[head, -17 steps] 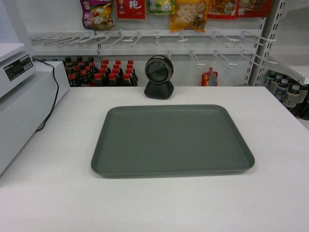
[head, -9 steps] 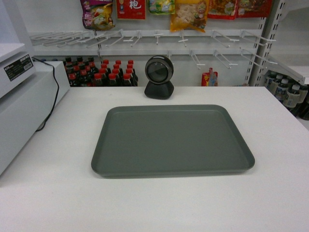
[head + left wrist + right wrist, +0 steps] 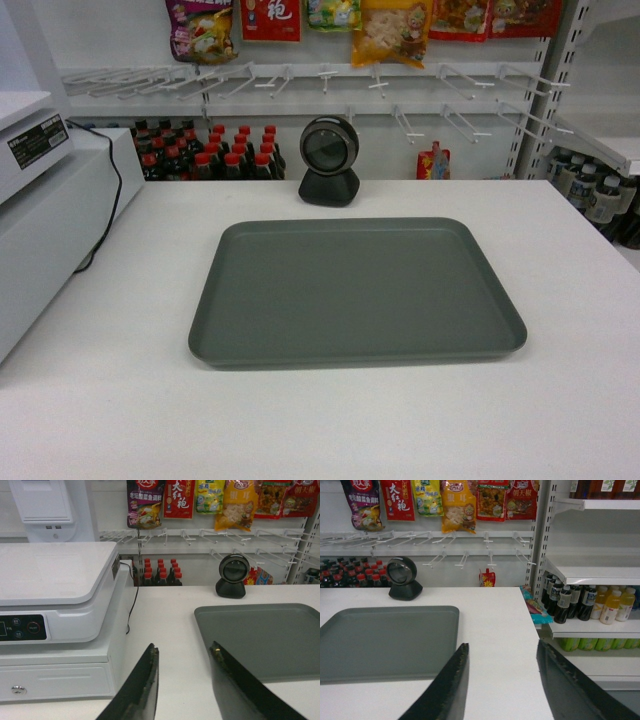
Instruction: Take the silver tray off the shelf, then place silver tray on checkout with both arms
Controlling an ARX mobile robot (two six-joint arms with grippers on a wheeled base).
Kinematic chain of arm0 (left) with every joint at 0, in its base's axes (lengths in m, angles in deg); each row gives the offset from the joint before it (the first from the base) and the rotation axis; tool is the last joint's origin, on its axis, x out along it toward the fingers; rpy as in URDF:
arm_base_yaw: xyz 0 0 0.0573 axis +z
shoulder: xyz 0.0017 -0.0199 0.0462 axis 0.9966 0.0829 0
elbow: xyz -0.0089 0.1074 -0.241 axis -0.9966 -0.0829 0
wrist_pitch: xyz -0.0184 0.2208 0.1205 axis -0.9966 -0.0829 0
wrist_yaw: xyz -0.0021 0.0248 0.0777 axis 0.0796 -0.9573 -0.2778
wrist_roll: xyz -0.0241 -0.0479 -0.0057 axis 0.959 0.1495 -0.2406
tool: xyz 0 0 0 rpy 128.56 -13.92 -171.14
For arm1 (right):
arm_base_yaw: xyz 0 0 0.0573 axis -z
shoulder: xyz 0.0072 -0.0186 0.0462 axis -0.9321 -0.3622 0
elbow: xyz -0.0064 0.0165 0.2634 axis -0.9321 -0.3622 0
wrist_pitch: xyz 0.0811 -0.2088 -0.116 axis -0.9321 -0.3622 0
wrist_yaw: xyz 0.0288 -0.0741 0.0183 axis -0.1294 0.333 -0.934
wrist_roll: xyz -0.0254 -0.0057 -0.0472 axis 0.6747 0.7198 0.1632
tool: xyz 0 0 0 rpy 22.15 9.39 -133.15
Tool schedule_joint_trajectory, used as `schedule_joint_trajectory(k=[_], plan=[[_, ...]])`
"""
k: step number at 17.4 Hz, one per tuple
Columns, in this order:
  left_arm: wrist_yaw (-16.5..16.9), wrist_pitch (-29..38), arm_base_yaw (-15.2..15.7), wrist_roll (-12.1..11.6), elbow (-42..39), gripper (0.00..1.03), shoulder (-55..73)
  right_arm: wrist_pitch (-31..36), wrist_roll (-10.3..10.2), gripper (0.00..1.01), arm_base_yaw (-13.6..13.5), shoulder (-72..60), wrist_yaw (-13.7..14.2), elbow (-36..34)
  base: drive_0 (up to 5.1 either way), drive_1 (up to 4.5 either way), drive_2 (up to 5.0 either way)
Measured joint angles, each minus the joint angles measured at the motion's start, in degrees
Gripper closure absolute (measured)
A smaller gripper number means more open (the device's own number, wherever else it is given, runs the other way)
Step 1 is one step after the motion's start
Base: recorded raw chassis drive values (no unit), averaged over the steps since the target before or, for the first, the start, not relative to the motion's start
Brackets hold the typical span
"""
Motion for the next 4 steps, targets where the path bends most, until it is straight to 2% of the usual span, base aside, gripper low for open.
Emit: schedule_joint_trajectory(k=[1, 2, 4], plan=[[0.0, 0.02, 0.0, 0.02, 0.0, 0.33, 0.0, -0.04, 0.0, 0.26, 0.0, 0.02, 0.0, 0.0, 0.0, 0.0, 0.0], [0.0, 0.02, 0.0, -0.02, 0.0, 0.03, 0.0, -0.02, -0.02, 0.03, 0.0, 0.02, 0.0, 0.0, 0.0, 0.0, 0.0], [0.0, 0.02, 0.0, -0.02, 0.0, 0.05, 0.0, -0.02, -0.02, 0.03, 0.0, 0.02, 0.0, 0.0, 0.0, 0.0, 0.0]])
